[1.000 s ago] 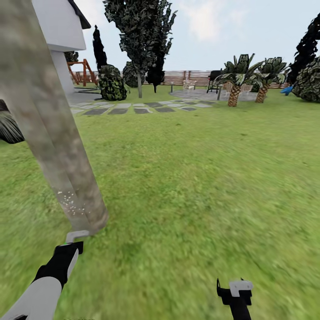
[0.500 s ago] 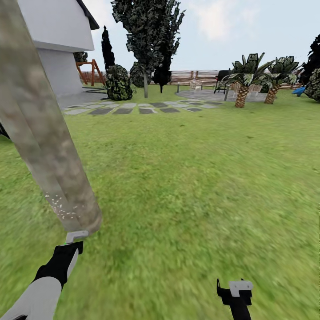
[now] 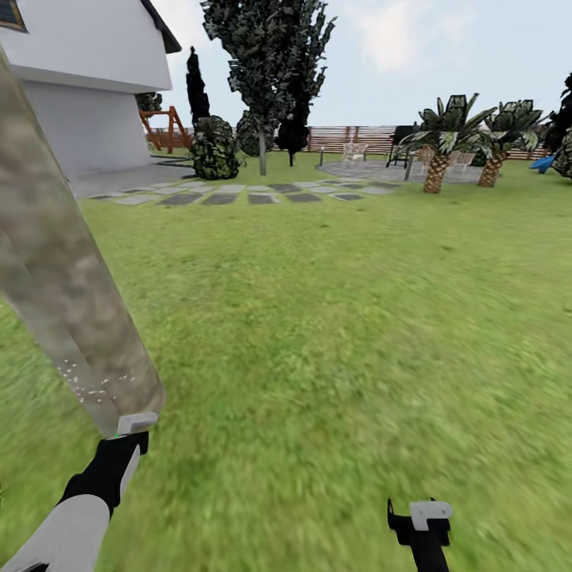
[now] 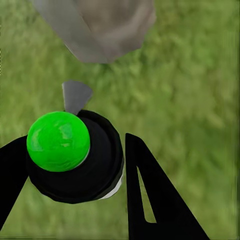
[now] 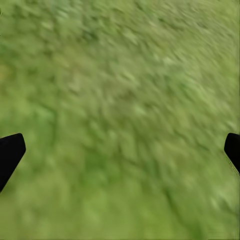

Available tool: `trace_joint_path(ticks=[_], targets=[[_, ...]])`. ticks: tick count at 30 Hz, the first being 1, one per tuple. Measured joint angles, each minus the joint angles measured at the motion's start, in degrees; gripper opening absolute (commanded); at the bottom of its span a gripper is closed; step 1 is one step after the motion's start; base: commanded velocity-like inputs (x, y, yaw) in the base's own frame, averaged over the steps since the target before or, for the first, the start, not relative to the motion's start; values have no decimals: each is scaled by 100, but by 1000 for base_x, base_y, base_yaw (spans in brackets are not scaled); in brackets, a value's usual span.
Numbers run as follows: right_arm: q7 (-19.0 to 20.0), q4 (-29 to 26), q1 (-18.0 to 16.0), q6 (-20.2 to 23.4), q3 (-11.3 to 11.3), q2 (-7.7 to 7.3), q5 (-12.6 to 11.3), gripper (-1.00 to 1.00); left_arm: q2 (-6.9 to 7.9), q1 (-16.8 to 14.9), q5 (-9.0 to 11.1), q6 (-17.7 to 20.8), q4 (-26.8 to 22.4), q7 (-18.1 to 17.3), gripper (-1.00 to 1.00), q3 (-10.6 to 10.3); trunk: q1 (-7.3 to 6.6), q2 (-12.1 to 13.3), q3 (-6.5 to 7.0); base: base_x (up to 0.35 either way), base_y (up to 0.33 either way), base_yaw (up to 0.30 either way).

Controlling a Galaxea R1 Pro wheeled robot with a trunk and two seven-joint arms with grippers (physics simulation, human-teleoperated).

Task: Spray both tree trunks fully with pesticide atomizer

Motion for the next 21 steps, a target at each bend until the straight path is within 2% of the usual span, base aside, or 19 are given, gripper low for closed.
trace_joint_path(ticks=[21], targets=[[0, 1, 0, 0, 0, 0, 0, 100, 7, 0, 1, 1, 0, 0, -100, 0, 0, 0, 0, 178, -244, 275]])
